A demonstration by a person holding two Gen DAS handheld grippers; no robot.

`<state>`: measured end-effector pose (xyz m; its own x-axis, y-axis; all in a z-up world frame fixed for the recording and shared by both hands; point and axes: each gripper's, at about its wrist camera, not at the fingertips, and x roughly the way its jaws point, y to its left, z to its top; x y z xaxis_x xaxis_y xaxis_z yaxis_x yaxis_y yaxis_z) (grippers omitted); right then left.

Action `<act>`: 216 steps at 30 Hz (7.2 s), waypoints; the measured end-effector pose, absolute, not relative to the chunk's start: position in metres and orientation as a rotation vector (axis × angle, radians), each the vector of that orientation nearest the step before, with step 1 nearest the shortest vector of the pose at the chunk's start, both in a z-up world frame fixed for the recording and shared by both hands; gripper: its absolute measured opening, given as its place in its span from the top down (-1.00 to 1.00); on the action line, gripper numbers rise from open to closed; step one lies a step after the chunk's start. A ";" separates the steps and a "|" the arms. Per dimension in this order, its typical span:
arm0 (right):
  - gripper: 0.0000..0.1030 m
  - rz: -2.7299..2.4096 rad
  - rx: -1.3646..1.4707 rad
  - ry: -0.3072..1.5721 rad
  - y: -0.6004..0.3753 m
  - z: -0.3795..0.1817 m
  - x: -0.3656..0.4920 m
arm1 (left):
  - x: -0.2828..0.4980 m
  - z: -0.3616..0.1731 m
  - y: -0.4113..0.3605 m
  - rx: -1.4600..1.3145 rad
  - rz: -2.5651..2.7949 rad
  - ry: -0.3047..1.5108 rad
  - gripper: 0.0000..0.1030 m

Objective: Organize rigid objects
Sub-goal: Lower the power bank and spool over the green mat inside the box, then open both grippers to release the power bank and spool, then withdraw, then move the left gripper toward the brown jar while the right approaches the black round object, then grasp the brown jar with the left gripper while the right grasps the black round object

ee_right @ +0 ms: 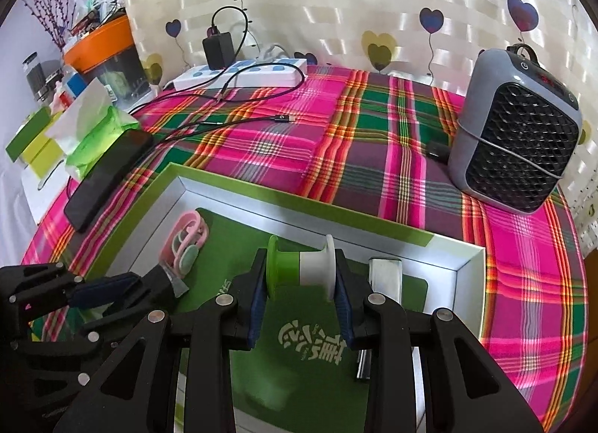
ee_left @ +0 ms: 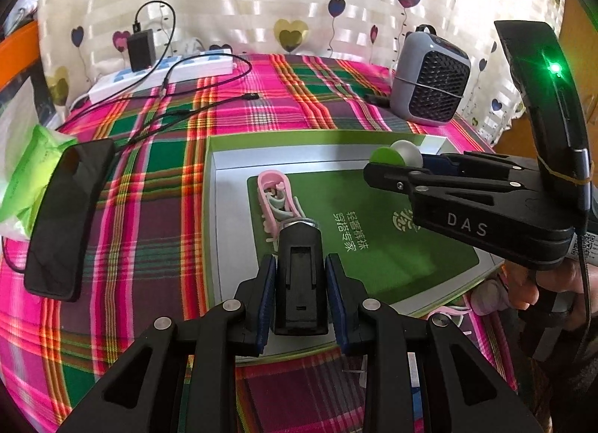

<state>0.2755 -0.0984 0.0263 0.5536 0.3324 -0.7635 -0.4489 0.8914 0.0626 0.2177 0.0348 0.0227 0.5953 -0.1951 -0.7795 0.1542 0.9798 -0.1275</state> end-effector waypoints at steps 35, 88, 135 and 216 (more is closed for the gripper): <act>0.08 0.437 -0.146 0.907 -0.095 0.015 0.282 | 0.217 0.021 0.031 -0.013 -0.180 0.901 0.48; 0.08 0.382 -0.037 0.751 -0.134 0.058 0.174 | 0.126 0.056 0.029 0.013 -0.080 0.772 0.29; 0.08 0.265 0.064 0.742 -0.190 0.034 0.076 | 0.062 0.058 -0.039 0.017 -0.397 0.758 0.28; 0.08 0.254 -0.154 0.861 -0.175 0.005 0.143 | 0.053 0.013 -0.010 -0.109 -0.286 0.940 0.23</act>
